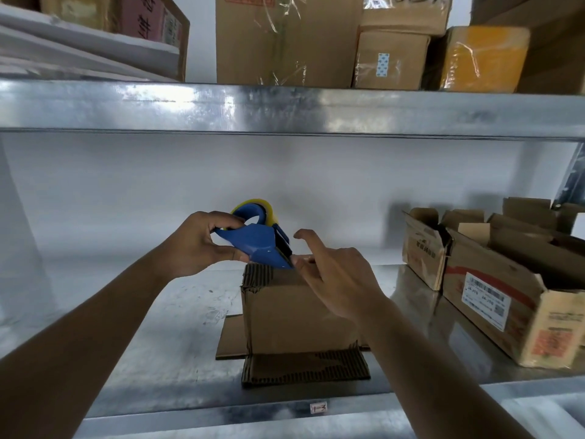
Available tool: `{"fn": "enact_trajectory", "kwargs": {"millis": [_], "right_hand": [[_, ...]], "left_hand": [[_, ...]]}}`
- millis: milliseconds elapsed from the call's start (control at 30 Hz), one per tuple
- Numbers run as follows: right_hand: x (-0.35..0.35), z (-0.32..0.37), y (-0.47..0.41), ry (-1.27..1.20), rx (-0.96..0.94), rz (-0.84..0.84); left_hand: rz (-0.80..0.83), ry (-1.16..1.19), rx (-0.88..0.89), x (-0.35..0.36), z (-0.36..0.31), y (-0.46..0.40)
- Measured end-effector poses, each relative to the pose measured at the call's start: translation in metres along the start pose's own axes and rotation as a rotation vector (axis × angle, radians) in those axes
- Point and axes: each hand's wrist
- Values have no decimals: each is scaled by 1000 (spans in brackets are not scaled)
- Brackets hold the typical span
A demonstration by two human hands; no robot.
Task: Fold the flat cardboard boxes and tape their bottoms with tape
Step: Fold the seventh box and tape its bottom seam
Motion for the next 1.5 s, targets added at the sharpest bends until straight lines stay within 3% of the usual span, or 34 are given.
{"fn": "enact_trajectory", "kwargs": {"millis": [267,433,567,833,1233,1500], "right_hand": [[9,-7,1,-20,85,-143],[14,-12,-2,-151,220,-133],[8,-17,-9,-276,333,-29],[9,-26,-13,-467,380,-20],[12,-37,-11,-406,405,-100],[16,-27,-15,-200,278,10]], "left_hand": [[29,-33,-13,5,-5,-12],[80,49,-6,11,-15,-14],[130,174,3,9,-32,-15],[197,112,-82,-6,-48,-28],[183,134,-168,-41,-28,-32],[150,143,-210,-76,-16,-16]]}}
Point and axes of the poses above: each hand's wrist, its own y-axis away from the middle knuckle, its own x-axis out of the palm, z = x × y, and after that the axes turned 15 degrees about -x, right-handed
